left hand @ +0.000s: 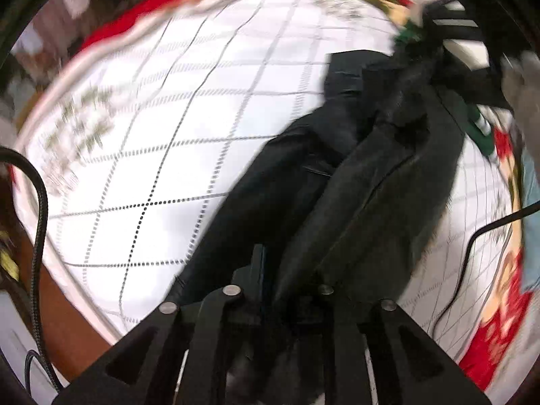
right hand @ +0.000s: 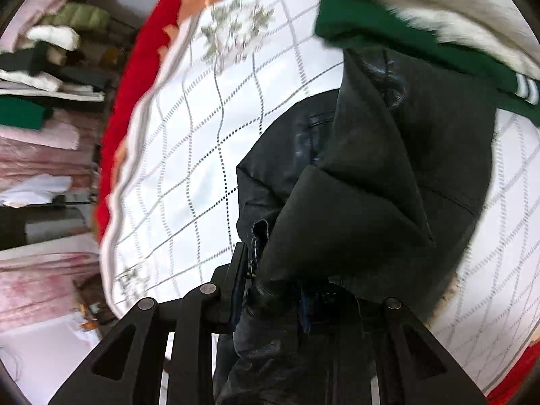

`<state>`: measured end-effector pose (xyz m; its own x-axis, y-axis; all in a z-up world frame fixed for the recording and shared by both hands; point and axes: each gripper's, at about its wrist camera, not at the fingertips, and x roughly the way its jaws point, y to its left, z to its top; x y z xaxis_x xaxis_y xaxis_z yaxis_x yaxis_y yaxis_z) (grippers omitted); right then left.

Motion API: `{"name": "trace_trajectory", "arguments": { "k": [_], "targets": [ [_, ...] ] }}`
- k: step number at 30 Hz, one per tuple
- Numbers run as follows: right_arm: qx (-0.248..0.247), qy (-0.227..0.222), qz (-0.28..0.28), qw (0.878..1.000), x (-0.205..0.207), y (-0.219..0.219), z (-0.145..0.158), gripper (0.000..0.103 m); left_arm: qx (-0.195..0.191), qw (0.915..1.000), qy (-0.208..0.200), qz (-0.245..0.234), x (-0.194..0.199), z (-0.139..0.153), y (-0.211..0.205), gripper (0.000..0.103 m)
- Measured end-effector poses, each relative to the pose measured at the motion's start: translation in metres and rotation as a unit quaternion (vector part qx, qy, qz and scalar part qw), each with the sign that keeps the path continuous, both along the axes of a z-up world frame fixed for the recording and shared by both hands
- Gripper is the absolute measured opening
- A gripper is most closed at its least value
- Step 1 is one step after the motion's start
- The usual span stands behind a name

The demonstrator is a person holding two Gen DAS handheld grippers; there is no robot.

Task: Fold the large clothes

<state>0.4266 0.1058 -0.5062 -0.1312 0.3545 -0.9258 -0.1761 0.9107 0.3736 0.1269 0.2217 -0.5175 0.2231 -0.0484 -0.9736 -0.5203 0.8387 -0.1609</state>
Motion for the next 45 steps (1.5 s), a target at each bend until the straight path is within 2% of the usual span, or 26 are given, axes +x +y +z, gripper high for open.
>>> {"name": "trace_trajectory", "arguments": {
  "k": [4,7,8,9,10,11,12,14,16,18,19,20,21,23,25,28,29,31,32,33,35,37,40,43,45],
  "targets": [
    [-0.024,0.006,0.031,0.999,0.004,0.028,-0.025,0.034,-0.064,0.9975,-0.010,0.027,-0.007,-0.014,0.022,0.020],
    [0.015,0.030,0.052,0.998,0.007,0.036,-0.035,0.050,-0.113,0.9915,-0.030,0.057,-0.020,-0.005,0.025,0.020],
    [0.048,0.041,0.061,0.996,0.009,0.035,-0.036,0.057,-0.127,0.9891,-0.036,0.066,-0.023,-0.001,0.027,0.022],
    [0.087,0.051,0.068,0.993,0.010,0.032,-0.035,0.061,-0.138,0.9865,-0.041,0.079,-0.027,0.003,0.027,0.043],
    [0.104,0.055,0.072,0.990,0.012,0.029,-0.033,0.063,-0.144,0.9840,-0.048,0.092,-0.032,0.009,0.029,0.084],
    [0.139,0.060,0.078,0.985,0.014,0.020,-0.026,0.063,-0.151,0.9813,-0.062,0.103,-0.035,0.014,0.032,0.098],
    [0.165,0.065,0.077,0.981,0.016,0.010,-0.021,0.063,-0.148,0.9800,-0.070,0.113,-0.038,0.020,0.034,0.102],
    [0.196,0.067,0.063,0.976,0.022,-0.016,-0.010,0.064,-0.124,0.9805,-0.066,0.137,-0.046,0.025,0.039,0.102],
    [0.207,0.042,0.041,0.977,0.030,-0.057,0.007,0.066,-0.072,0.9843,-0.052,0.153,-0.051,0.025,0.040,0.102],
    [0.167,0.003,0.026,0.986,0.037,-0.099,0.017,0.068,-0.011,0.9882,-0.022,0.151,-0.053,0.016,0.039,0.102],
    [0.137,-0.022,0.023,0.990,0.041,-0.119,0.019,0.068,0.038,0.9882,0.006,0.148,-0.050,0.005,0.035,0.102],
    [0.109,-0.039,0.021,0.993,0.046,-0.134,0.017,0.069,0.064,0.9871,0.024,0.145,-0.050,-0.004,0.036,0.102],
    [0.085,-0.048,0.017,0.995,0.050,-0.148,0.012,0.069,0.098,0.9838,0.058,0.138,-0.047,-0.022,0.036,0.102],
    [0.039,-0.042,0.002,0.998,0.062,-0.182,-0.015,0.069,0.092,0.9833,0.074,0.138,-0.046,-0.041,0.042,0.103],
    [0.032,-0.030,-0.014,0.999,0.069,-0.194,-0.039,0.069,0.082,0.9820,0.077,0.152,-0.046,-0.049,0.046,0.103],
    [0.089,0.001,-0.040,0.995,0.082,-0.201,-0.078,0.069,0.107,0.9810,0.077,0.143,-0.040,-0.044,0.044,0.103],
    [0.133,0.016,-0.059,0.989,0.086,-0.200,-0.093,0.069,0.110,0.9808,0.076,0.142,-0.039,-0.044,0.043,0.103],
    [0.170,0.017,-0.080,0.982,0.087,-0.193,-0.108,0.068,0.114,0.9803,0.080,0.140,-0.037,-0.044,0.043,0.103],
    [0.191,0.002,-0.092,0.977,0.087,-0.190,-0.110,0.059,0.116,0.9802,0.080,0.139,-0.036,-0.044,0.043,0.103],
    [0.195,-0.005,-0.095,0.976,0.085,-0.186,-0.111,0.042,0.121,0.9799,0.082,0.135,-0.035,-0.043,0.043,0.103],
    [0.186,-0.017,-0.103,0.977,0.079,-0.184,-0.109,0.026,0.130,0.9793,0.083,0.131,-0.034,-0.040,0.043,0.103],
    [0.189,-0.021,-0.123,0.974,0.071,-0.192,-0.105,0.022,0.143,0.9785,0.080,0.125,-0.031,-0.032,0.041,0.103],
    [0.182,-0.020,-0.176,0.967,0.045,-0.229,-0.088,0.021,0.154,0.9786,0.066,0.119,-0.031,-0.009,0.036,0.103],
    [0.140,-0.004,-0.224,0.964,-0.002,-0.300,-0.068,0.021,0.160,0.9802,0.045,0.107,-0.034,0.018,0.022,0.103],
    [0.108,0.000,-0.238,0.965,-0.035,-0.354,-0.053,0.021,0.156,0.9827,0.035,0.092,-0.018,0.028,0.003,0.103]
  ]
}}
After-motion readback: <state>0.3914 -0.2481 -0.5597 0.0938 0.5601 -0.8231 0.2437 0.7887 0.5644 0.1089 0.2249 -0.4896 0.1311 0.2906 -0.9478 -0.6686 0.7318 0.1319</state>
